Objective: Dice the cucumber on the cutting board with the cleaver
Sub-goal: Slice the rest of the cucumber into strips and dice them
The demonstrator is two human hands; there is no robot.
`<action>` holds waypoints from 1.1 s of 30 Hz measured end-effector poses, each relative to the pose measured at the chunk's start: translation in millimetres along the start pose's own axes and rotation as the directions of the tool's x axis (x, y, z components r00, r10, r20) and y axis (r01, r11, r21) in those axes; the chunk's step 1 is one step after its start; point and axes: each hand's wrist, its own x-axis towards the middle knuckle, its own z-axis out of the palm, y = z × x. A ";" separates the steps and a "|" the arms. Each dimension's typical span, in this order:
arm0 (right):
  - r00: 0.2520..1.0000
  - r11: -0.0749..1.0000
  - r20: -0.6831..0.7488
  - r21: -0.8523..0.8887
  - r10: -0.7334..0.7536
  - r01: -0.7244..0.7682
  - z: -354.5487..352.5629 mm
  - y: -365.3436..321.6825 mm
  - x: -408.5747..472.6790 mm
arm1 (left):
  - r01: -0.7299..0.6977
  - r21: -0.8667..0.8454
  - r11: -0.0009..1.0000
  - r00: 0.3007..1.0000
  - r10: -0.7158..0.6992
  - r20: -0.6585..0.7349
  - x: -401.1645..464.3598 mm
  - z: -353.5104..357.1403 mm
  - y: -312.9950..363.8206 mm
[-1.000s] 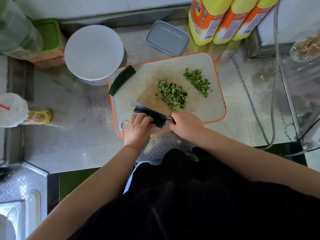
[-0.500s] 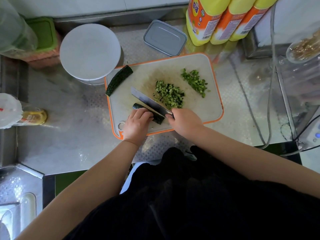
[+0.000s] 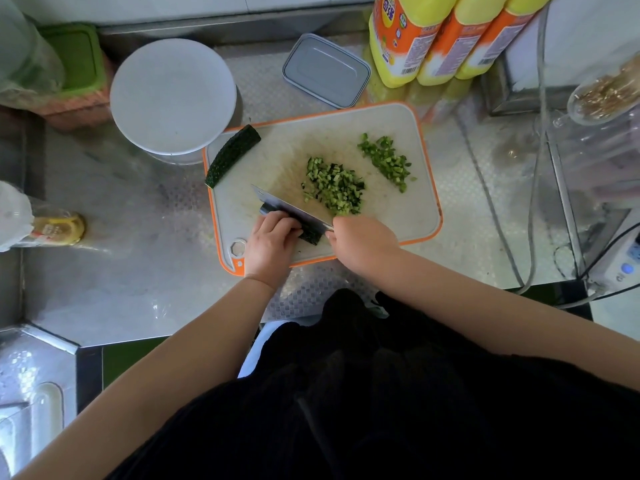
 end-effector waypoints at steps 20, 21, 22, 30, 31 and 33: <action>0.992 0.973 0.097 0.209 0.084 -0.102 3.1 7.2 23.3 | -0.072 0.031 0.997 0.995 0.074 -0.061 -5.0 1.8 -4.9; 0.993 0.976 0.089 0.197 0.072 -0.089 3.6 6.5 21.6 | -0.075 0.035 0.997 0.995 0.077 -0.061 -4.6 1.3 -4.5; 0.995 0.980 0.073 0.185 0.063 -0.076 4.2 5.5 18.3 | -0.075 0.039 0.996 0.995 0.078 -0.063 -4.1 1.2 -4.0; 1.000 0.998 -0.012 0.055 0.014 -0.013 4.0 0.9 1.0 | -0.012 0.020 1.000 0.998 0.013 -0.058 -4.3 1.2 0.4; 1.000 0.999 0.000 0.047 0.018 -0.018 3.4 0.5 1.0 | -0.009 0.019 1.000 0.998 0.010 -0.058 -3.9 1.1 0.5; 0.999 0.999 0.020 0.027 0.027 -0.028 1.3 -1.6 2.0 | -0.005 0.013 1.000 0.998 0.005 -0.058 -3.5 0.7 0.1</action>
